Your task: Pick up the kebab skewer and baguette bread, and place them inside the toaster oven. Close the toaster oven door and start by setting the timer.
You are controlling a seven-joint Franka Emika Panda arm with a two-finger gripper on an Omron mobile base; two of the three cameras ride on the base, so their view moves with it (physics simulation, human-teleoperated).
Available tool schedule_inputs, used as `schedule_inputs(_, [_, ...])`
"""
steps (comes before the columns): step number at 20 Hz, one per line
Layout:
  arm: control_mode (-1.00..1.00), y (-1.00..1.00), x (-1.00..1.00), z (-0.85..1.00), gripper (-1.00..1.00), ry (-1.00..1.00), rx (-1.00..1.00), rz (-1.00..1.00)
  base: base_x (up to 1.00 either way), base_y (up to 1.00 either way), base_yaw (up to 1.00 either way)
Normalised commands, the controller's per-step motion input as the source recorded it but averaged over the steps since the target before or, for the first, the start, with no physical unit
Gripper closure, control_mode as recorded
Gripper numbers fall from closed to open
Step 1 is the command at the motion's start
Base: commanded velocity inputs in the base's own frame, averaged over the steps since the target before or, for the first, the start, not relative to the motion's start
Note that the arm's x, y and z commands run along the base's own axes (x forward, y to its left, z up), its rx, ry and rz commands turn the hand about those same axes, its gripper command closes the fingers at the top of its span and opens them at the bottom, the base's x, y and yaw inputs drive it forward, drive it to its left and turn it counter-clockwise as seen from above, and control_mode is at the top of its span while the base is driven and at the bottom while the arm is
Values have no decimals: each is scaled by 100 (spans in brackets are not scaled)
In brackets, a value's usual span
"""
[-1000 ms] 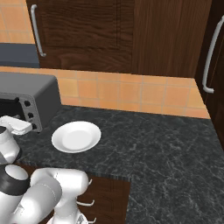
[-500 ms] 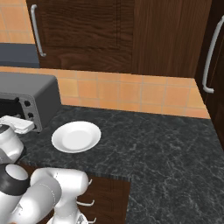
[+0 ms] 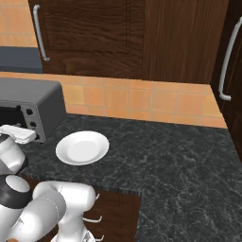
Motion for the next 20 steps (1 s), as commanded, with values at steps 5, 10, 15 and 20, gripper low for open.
schedule_inputs(5, [-100, 8, 6, -3, -100, 0, -3, 0, 0, 0, 0])
schedule_inputs(10, [-100, 0, 3, -11, -100, 0, -5, 0, 0, 0, 0])
schedule_inputs(15, [-100, 0, 14, -10, -100, -1, -3, 0, 0, 0, 0])
schedule_inputs(20, [-100, 0, 15, -7, -100, 0, -2, 0, 0, 0, 0])
